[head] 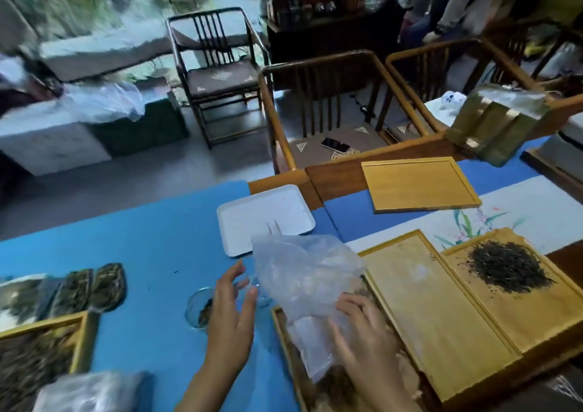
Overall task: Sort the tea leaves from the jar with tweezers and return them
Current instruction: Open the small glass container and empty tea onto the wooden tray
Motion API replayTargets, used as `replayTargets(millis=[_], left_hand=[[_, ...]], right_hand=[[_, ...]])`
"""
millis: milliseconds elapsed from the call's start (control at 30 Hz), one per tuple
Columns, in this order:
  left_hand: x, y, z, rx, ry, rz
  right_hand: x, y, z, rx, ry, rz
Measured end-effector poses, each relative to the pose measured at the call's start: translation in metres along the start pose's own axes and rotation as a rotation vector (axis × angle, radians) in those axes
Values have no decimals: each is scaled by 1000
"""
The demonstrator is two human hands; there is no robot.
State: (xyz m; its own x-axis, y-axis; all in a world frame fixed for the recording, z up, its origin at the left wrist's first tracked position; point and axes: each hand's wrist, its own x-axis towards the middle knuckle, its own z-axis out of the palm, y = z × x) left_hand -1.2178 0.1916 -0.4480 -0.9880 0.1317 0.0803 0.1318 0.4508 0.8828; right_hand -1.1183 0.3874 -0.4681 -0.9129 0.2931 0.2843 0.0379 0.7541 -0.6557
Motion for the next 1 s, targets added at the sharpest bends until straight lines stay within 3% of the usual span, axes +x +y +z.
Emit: replayTargets(millis=[167,300,467,600,700,867,1000], left_hand=[[-34,-32,-56,33,-269,-145],[-52,-31,-88,-122,-400,-188],[-64,-44,-100,-298,-411,-190],[-66,-53,-101,-306,-297,-234],[-64,-59,-101,-286,-218,-252],[-62,-62,-100,-236,-229,-255],[-60,-53,-93,-161,-346,-173]], right_hand=[[-25,-64,53,57,-69,-62],[-37,-106,84,101,-190,-82],[-41,-131,98,55,-357,-60],[-42,-133,93,95,-503,-7],[-35,-128,84,147,-408,1],[-22,-128,74,488,-268,236],[-11,-135,85,689,-414,277]])
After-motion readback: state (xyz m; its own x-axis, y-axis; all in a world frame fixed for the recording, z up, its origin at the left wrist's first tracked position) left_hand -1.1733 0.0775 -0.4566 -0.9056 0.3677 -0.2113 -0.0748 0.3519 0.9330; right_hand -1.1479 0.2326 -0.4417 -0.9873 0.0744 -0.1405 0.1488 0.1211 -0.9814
